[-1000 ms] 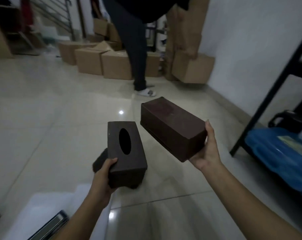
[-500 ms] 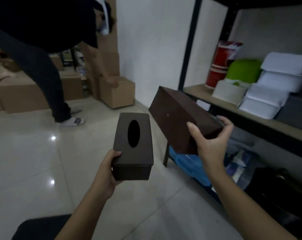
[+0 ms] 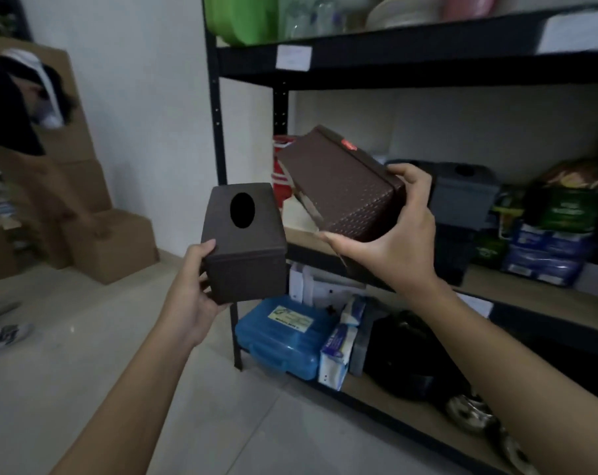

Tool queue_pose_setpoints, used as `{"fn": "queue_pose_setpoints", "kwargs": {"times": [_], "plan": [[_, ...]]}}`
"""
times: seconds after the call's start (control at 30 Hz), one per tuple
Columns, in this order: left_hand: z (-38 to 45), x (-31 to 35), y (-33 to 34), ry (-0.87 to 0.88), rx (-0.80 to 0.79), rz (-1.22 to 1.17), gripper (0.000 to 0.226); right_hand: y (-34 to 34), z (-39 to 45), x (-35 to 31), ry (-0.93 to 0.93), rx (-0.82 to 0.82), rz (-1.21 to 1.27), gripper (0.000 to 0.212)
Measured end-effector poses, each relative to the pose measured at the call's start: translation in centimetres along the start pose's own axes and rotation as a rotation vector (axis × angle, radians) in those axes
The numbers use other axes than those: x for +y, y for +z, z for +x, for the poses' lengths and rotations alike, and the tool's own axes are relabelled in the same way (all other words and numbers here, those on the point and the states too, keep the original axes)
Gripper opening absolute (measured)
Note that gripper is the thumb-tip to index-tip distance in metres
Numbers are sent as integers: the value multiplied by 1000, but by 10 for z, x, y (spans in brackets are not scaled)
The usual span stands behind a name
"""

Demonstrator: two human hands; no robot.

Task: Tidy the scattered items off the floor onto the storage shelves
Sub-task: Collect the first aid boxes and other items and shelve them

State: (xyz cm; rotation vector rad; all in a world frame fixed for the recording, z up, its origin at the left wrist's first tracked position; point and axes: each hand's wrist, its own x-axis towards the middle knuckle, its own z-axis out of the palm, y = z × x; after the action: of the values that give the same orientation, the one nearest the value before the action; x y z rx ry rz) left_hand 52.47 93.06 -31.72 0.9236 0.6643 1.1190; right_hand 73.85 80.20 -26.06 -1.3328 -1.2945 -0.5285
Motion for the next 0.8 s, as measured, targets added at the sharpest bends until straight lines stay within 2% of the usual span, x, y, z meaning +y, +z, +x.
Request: {"fn": "queue_pose_setpoints", "kwargs": {"times": [0.23,0.37,0.47,0.6,0.73,0.8], "plan": [[23,13,100,3,-172,-2,42,-74,44,21,-180,3,-487,105],[35,14,152,11,-235,15,38,-104,70,39,-231,-55,-691,106],[47,12,187,15,-284,59,42,-118,91,56,-234,-96,-837,107],[65,5,224,-18,-354,93,36,-128,120,90,-171,-163,-960,110],[89,-4,254,-41,-390,101,44,-121,146,125,-164,-316,-1088,114],[103,-5,266,-61,-384,108,56,-113,157,141,-155,-375,-1144,118]]}}
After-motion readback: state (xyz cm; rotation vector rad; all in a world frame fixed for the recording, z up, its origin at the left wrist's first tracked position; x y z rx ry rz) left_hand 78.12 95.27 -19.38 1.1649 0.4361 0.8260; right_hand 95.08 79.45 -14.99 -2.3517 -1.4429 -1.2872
